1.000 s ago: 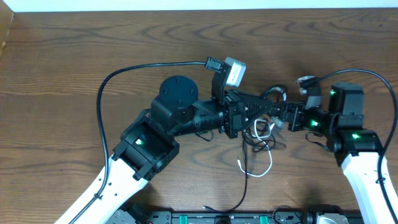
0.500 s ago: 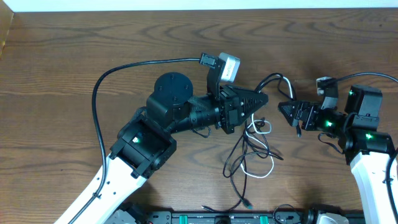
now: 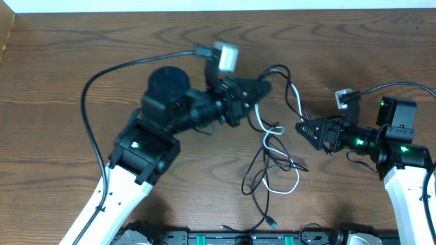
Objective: Untangle cables
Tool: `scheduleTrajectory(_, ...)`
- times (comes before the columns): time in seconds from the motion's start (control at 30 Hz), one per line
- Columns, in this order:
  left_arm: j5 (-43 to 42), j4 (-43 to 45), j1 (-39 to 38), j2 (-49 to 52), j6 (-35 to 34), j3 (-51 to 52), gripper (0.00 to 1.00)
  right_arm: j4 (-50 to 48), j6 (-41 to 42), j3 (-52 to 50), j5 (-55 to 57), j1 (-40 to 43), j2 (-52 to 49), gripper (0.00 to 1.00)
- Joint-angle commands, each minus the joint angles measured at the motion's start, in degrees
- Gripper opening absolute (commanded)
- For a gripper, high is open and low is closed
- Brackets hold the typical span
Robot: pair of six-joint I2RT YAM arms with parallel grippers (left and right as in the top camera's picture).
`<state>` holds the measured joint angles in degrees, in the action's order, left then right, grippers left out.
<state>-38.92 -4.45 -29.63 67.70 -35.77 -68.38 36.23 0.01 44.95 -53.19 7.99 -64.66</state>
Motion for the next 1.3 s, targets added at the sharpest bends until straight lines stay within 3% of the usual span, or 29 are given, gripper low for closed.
scheduleTrajectory(0.0,-0.57,0.94,2.75,-2.03,1.2,-1.25,0.07,1.86,-5.38,0.26,-1.84,0.17,-0.22,0.89)
scheduleTrajectory(0.37,-1.22,2.12,6.84,-2.82,1.18,-1.25,0.07,9.94,-18.73,0.24,-1.84,-1.36,-0.22,0.92)
scheduleTrajectory(0.67,0.07,0.52,6.84,-2.62,2.75,-1.25,0.08,8.2,-21.46,-2.12,-0.87,-8.26,-0.24,0.93)
scheduleTrajectory(1.03,13.9,-8.11,6.84,-2.43,9.33,-1.25,0.07,5.97,-20.15,-3.87,-1.42,-10.71,-0.22,0.87)
scheduleTrajectory(1.27,31.23,-13.18,6.84,-0.39,15.34,-1.22,0.08,6.01,-19.3,-3.87,-1.42,-10.71,-0.22,0.87)
